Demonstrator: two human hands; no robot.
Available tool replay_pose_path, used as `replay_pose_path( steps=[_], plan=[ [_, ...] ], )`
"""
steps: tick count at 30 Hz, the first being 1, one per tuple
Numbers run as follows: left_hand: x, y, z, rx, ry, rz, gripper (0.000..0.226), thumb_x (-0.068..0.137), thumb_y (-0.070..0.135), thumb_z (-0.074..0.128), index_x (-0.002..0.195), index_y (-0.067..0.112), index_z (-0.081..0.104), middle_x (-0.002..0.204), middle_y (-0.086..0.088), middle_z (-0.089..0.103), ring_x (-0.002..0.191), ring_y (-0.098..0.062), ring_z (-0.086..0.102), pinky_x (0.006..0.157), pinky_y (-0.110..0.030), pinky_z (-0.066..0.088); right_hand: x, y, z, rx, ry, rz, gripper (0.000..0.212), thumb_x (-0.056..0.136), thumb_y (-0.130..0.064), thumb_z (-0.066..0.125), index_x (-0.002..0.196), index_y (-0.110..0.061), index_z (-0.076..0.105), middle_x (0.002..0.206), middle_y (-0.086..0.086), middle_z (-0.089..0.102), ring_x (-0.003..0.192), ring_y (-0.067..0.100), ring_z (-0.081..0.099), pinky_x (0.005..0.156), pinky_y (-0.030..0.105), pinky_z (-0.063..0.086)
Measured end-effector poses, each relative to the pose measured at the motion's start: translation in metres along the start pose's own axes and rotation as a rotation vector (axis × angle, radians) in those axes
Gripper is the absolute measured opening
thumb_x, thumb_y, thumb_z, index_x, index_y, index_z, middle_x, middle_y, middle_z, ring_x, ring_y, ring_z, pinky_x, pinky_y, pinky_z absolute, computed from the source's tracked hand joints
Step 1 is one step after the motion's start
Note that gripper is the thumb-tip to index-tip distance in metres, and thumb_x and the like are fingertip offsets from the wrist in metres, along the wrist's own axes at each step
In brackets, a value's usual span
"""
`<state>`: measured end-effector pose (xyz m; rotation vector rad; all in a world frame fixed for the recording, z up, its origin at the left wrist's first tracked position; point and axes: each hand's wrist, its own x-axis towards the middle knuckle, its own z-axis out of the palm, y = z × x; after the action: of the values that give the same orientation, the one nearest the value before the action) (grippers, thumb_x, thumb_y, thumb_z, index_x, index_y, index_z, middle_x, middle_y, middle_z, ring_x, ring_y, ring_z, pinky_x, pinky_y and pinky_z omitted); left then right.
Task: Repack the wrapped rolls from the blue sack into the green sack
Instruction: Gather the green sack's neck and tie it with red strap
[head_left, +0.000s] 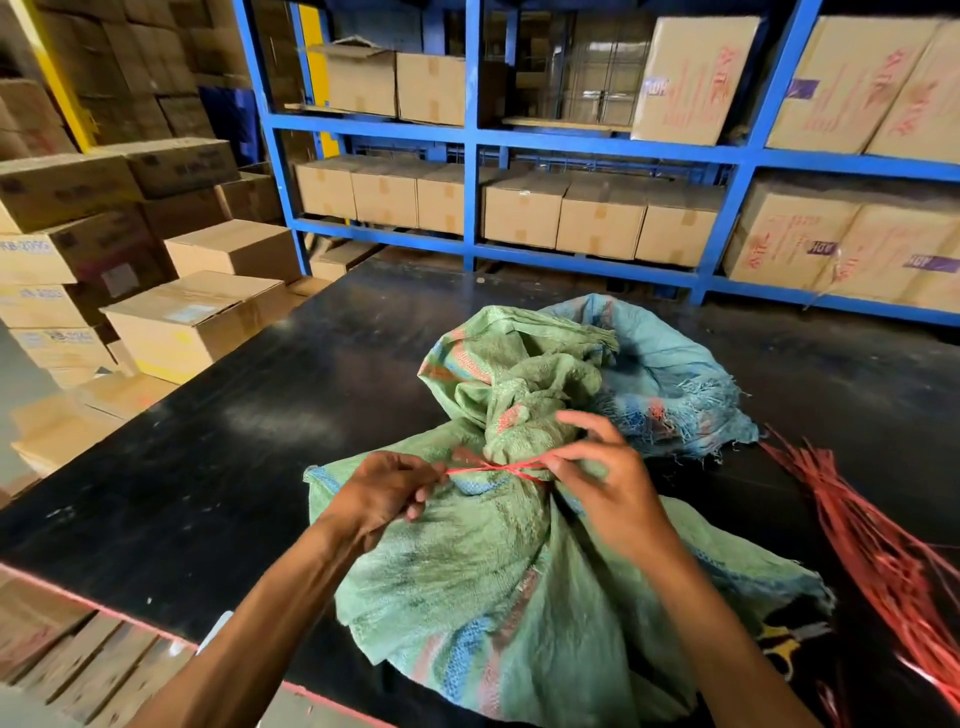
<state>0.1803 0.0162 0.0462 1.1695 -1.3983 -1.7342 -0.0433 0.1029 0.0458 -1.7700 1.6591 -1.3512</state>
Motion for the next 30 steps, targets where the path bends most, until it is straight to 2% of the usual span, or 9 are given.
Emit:
replay_pose_path(
  steps=[2,4,7,10,12,16,23,27,30],
  plan=[
    [0.001,-0.004,-0.001,0.075,0.030,0.026,0.022,0.092,0.005,0.057,0.071,-0.003,0.062,0.045,-0.002,0.044,0.033,-0.010,0.036,0.035,-0.017,0.030,-0.006,0.009,-0.002,0.049,-0.005,0.098,0.014,0.086,-0.009,0.067,0.083,-0.021,0.072,0.126,-0.006,0.052,0.115,-0.005,0.048,0.098,0.015,0.037],
    [0.001,-0.007,0.002,0.143,0.099,0.159,0.022,0.090,0.008,0.060,0.071,0.000,0.061,0.051,-0.006,0.049,0.039,-0.012,0.042,0.041,-0.018,0.036,-0.011,0.011,0.002,0.055,0.048,0.149,0.003,0.085,-0.027,0.069,0.087,-0.028,0.068,0.119,-0.007,0.056,0.114,-0.001,0.052,0.096,0.021,0.040],
    [0.004,-0.022,-0.011,0.398,0.321,0.463,0.010,0.089,0.023,0.064,0.090,0.014,0.068,0.082,0.005,0.067,0.073,-0.005,0.059,0.068,-0.014,0.046,-0.016,0.007,0.012,0.053,0.116,0.304,0.078,0.062,-0.084,0.054,0.116,-0.028,0.056,0.115,-0.004,0.062,0.108,0.008,0.058,0.093,0.026,0.047],
    [0.013,-0.055,-0.041,0.898,0.296,0.571,0.044,0.089,0.055,0.050,0.113,0.022,0.064,0.114,0.008,0.063,0.109,-0.008,0.054,0.097,-0.029,0.041,-0.022,0.001,0.043,-0.145,0.007,0.445,0.112,0.053,-0.093,0.046,0.140,-0.025,0.032,0.131,0.000,0.057,0.120,0.022,0.054,0.100,0.039,0.044],
    [0.020,-0.070,-0.054,0.975,0.259,0.585,0.051,0.091,0.060,0.038,0.100,0.018,0.066,0.100,0.004,0.066,0.097,-0.015,0.059,0.087,-0.038,0.046,-0.025,-0.001,0.070,-0.261,0.002,0.426,0.106,0.059,-0.084,0.051,0.143,-0.022,0.028,0.134,0.005,0.055,0.121,0.028,0.052,0.099,0.040,0.043],
    [0.010,-0.042,-0.060,0.840,0.326,0.590,0.031,0.094,0.038,0.041,0.068,0.022,0.042,0.055,0.010,0.043,0.054,-0.004,0.045,0.055,-0.021,0.029,-0.008,-0.009,0.081,-0.108,0.161,0.298,0.078,0.073,-0.066,0.053,0.134,-0.019,0.046,0.119,0.007,0.065,0.110,0.027,0.060,0.091,0.037,0.048],
    [-0.004,0.020,-0.087,0.770,0.416,0.732,0.043,0.093,0.052,0.036,0.064,0.020,0.036,0.052,0.004,0.034,0.050,-0.012,0.031,0.049,-0.027,0.029,0.064,-0.054,0.056,0.046,0.319,-0.041,0.049,0.078,-0.054,0.060,0.109,-0.016,0.062,0.097,-0.003,0.071,0.089,0.007,0.065,0.080,0.026,0.052],
    [0.001,0.057,-0.122,0.698,0.482,0.788,0.050,0.093,0.051,0.041,0.065,0.010,0.044,0.053,-0.012,0.044,0.048,-0.021,0.036,0.046,-0.032,0.031,0.125,-0.080,0.076,0.066,0.344,-0.087,0.044,0.078,-0.053,0.062,0.099,-0.014,0.064,0.091,-0.001,0.071,0.083,0.012,0.065,0.078,0.035,0.054],
    [0.001,0.075,-0.163,0.652,0.522,0.801,0.047,0.097,0.041,0.044,0.066,0.006,0.045,0.051,-0.005,0.041,0.045,-0.010,0.033,0.044,-0.027,0.029,0.171,-0.102,0.106,0.077,0.276,-0.117,0.047,0.076,-0.054,0.065,0.094,-0.011,0.067,0.089,0.000,0.073,0.083,0.013,0.066,0.077,0.041,0.055]
  ],
)
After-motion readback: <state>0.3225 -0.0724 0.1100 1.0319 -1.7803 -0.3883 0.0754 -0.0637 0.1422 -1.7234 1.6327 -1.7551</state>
